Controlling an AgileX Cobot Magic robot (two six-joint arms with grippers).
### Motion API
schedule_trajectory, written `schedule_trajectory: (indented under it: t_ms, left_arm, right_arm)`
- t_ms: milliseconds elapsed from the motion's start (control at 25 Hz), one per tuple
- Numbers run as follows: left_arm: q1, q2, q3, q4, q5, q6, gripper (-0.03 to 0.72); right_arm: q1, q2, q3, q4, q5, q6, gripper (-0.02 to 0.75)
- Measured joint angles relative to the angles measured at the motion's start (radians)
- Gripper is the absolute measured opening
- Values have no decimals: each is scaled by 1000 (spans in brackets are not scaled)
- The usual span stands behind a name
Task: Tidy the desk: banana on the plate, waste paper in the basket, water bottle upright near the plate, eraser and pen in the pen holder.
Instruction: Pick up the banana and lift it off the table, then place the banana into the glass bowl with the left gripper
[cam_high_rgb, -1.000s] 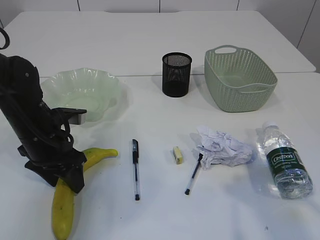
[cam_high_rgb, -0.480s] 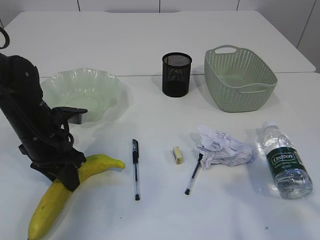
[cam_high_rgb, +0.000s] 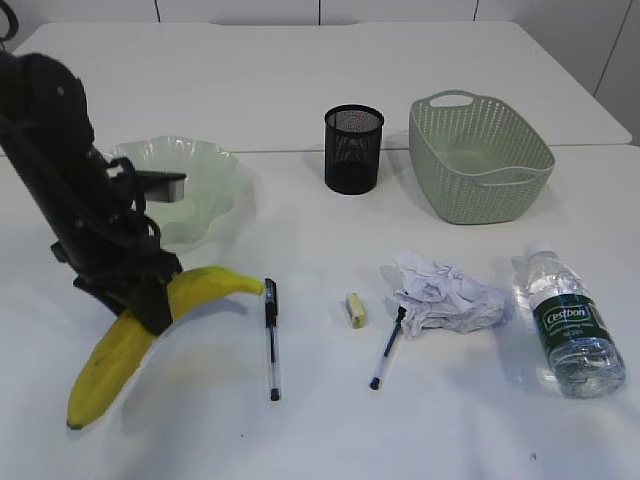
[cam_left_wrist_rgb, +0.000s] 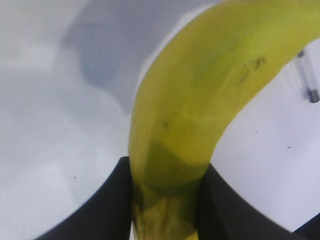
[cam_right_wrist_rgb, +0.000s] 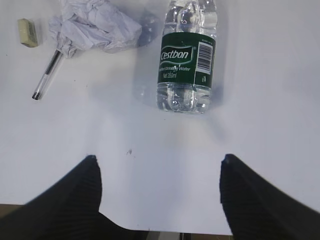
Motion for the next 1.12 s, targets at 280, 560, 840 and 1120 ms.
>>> schedule_trajectory:
  t_ms: [280, 560, 840, 1120]
  left_arm:
    - [0, 2, -311, 0, 143, 0, 211]
    - [0, 2, -574, 24, 168, 0, 211]
    - [0, 9, -618, 162, -10, -5, 211]
    - [8, 77, -618, 293, -212, -15, 209]
  right_arm:
    - [0, 0, 0, 0, -6, 0, 556]
    - [0, 0, 0, -2, -6, -2, 556]
    - [0, 0, 0, -2, -6, -2, 556]
    - [0, 0, 0, -2, -6, -2, 556]
